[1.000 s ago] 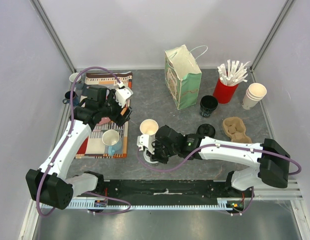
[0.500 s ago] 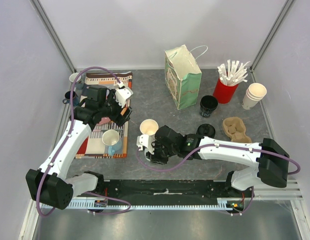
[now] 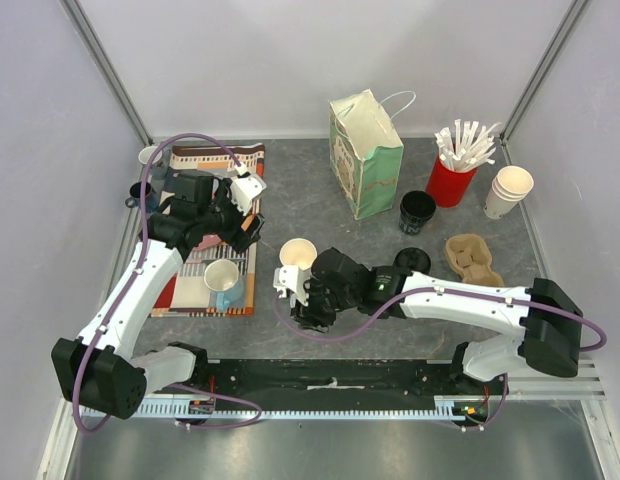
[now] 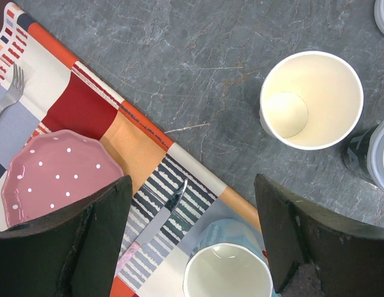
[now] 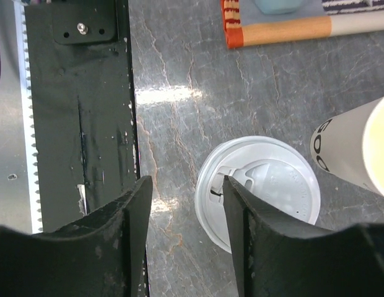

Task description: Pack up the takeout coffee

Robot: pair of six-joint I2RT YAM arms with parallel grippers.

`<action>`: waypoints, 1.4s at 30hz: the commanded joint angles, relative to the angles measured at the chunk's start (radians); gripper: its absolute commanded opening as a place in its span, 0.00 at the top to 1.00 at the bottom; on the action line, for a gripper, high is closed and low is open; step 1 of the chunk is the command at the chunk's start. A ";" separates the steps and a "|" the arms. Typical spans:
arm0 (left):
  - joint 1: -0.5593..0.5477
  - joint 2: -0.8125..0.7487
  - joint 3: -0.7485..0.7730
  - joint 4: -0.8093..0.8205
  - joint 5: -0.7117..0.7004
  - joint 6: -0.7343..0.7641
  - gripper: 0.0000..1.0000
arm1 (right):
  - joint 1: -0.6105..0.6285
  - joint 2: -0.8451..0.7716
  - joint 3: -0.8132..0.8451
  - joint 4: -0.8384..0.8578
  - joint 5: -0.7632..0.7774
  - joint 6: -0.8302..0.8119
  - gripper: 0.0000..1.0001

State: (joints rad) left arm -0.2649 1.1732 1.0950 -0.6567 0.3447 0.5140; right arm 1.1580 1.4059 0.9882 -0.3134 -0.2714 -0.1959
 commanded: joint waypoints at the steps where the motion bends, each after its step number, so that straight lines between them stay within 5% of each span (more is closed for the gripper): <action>1: 0.004 -0.012 0.040 -0.018 0.068 0.026 0.13 | -0.003 -0.048 0.059 0.017 -0.015 0.009 0.40; 6: 0.004 -0.017 0.060 -0.049 0.174 0.029 0.12 | -0.015 -0.059 0.079 0.028 -0.014 0.035 0.39; 9: 0.004 -0.027 0.069 -0.057 0.236 0.026 0.12 | -0.061 -0.077 0.086 0.045 -0.023 0.105 0.63; 10: 0.004 -0.027 0.074 -0.073 0.270 0.024 0.20 | -0.079 -0.091 0.081 0.054 -0.034 0.128 0.88; 11: 0.004 -0.027 0.074 -0.083 0.351 0.024 0.28 | -0.122 -0.099 0.069 0.071 -0.041 0.153 1.00; 12: 0.004 -0.020 0.071 -0.092 0.397 0.026 0.43 | -0.145 -0.108 0.029 0.118 -0.049 0.221 1.00; 13: 0.003 -0.014 0.056 -0.112 0.477 0.026 0.78 | -0.164 -0.120 0.006 0.141 -0.054 0.243 1.00; 14: 0.001 -0.007 0.042 -0.121 0.506 0.032 0.94 | -0.190 -0.125 -0.015 0.160 -0.052 0.265 1.00; 15: 0.001 0.006 0.026 -0.130 0.528 0.040 0.98 | -0.196 -0.127 -0.048 0.180 -0.048 0.288 1.00; 22: -0.132 0.022 -0.125 -0.104 0.567 0.075 0.98 | -0.208 -0.131 -0.097 0.238 -0.028 0.329 1.00; 35: -0.255 0.068 -0.145 -0.020 0.528 0.014 0.98 | -0.221 -0.174 -0.105 0.218 -0.063 0.331 1.00; 42: -0.290 0.141 -0.198 -0.009 0.530 0.027 0.98 | -0.228 -0.130 -0.282 0.342 -0.097 0.391 1.00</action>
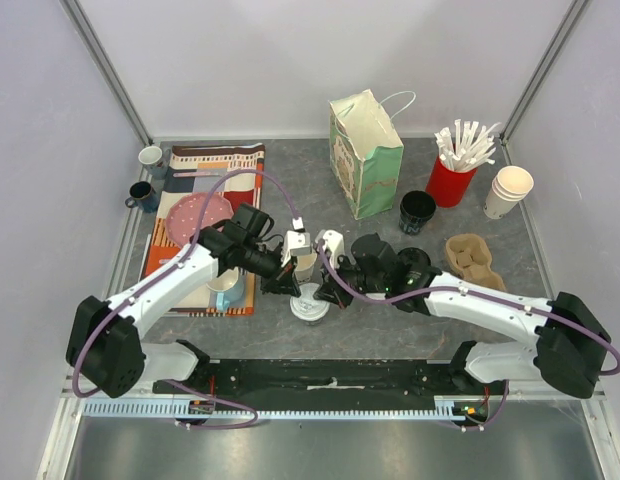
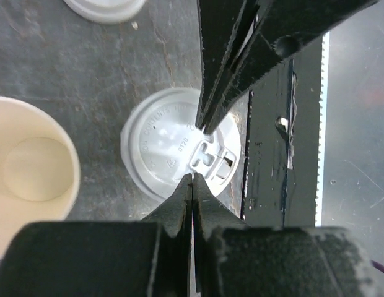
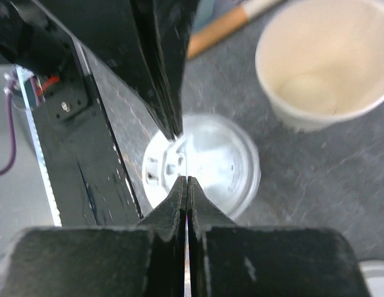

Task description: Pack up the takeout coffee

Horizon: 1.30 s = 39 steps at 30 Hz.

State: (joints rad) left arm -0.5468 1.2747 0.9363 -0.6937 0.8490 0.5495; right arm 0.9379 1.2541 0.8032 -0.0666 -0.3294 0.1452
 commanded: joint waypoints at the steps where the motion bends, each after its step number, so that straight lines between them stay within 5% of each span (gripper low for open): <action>1: -0.008 0.049 -0.056 0.022 0.024 0.009 0.98 | -0.008 0.022 -0.111 0.109 -0.037 0.063 1.00; 21: -0.007 -0.064 0.044 -0.104 0.090 0.065 0.98 | -0.010 0.007 0.096 -0.024 -0.091 0.008 1.00; 31: -0.022 0.003 -0.094 -0.014 0.044 0.067 0.98 | -0.007 0.089 -0.120 0.224 -0.177 0.125 1.00; 39: -0.028 0.038 -0.079 -0.017 -0.002 0.090 0.98 | -0.022 0.107 -0.119 0.180 -0.160 0.100 1.00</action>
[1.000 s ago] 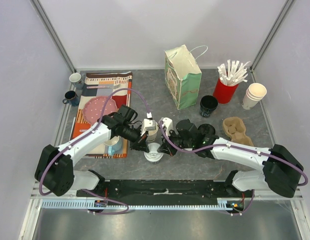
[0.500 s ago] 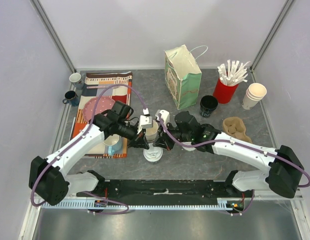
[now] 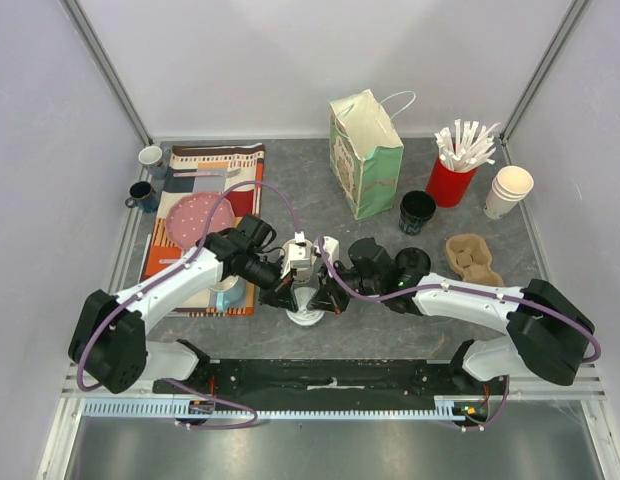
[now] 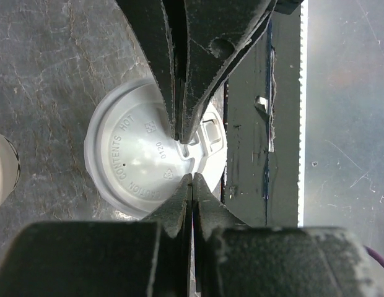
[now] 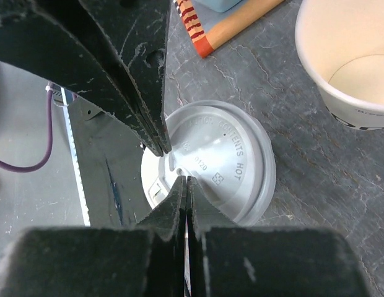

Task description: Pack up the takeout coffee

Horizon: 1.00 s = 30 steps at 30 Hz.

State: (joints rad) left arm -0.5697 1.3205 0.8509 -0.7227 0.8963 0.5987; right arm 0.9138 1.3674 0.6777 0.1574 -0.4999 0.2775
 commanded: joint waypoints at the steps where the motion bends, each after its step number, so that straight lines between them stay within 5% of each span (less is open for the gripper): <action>1: -0.006 -0.015 0.010 0.012 -0.050 0.039 0.98 | 0.000 -0.011 0.026 -0.058 0.011 -0.038 1.00; 15: 0.090 -0.113 0.114 -0.090 -0.005 0.041 0.98 | 0.051 -0.019 0.221 -0.145 -0.019 -0.080 1.00; 30: 0.106 -0.099 0.070 -0.076 -0.030 0.039 0.98 | 0.030 0.085 0.060 0.009 0.004 -0.050 1.00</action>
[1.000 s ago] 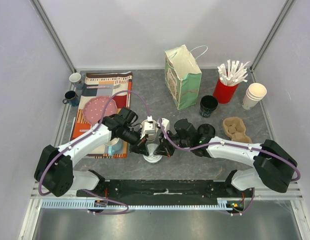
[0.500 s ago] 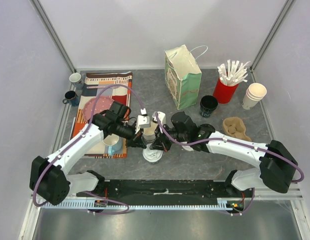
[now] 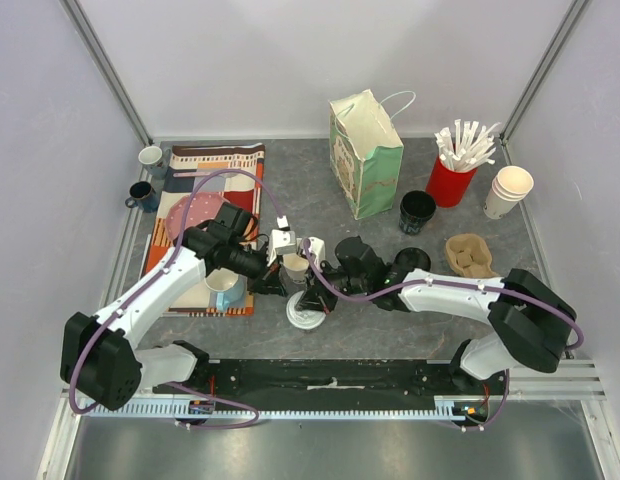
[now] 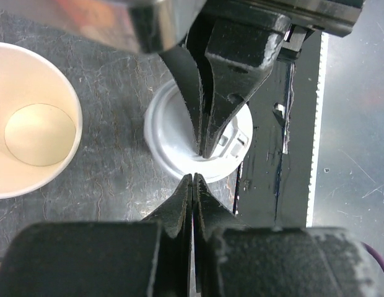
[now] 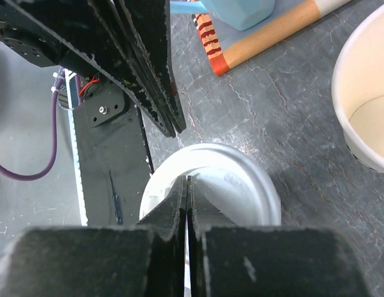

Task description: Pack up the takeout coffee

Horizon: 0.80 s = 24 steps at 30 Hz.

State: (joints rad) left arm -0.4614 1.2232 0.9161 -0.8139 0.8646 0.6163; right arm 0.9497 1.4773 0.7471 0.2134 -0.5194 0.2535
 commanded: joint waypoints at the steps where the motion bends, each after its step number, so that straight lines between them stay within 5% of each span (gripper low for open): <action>1: -0.002 -0.002 0.006 0.013 0.002 0.022 0.98 | -0.006 -0.029 0.000 -0.061 0.030 -0.033 1.00; 15: 0.000 -0.030 0.030 0.015 -0.019 0.008 0.98 | 0.038 -0.095 0.178 -0.177 0.004 -0.074 1.00; 24: 0.004 -0.030 0.023 0.013 -0.026 0.007 0.98 | 0.018 -0.038 -0.035 0.029 0.022 -0.010 1.00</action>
State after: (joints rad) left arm -0.4610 1.2057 0.9272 -0.7967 0.8448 0.6159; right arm 0.9882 1.4185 0.8066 0.0917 -0.4988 0.2134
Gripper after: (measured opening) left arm 0.027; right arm 0.005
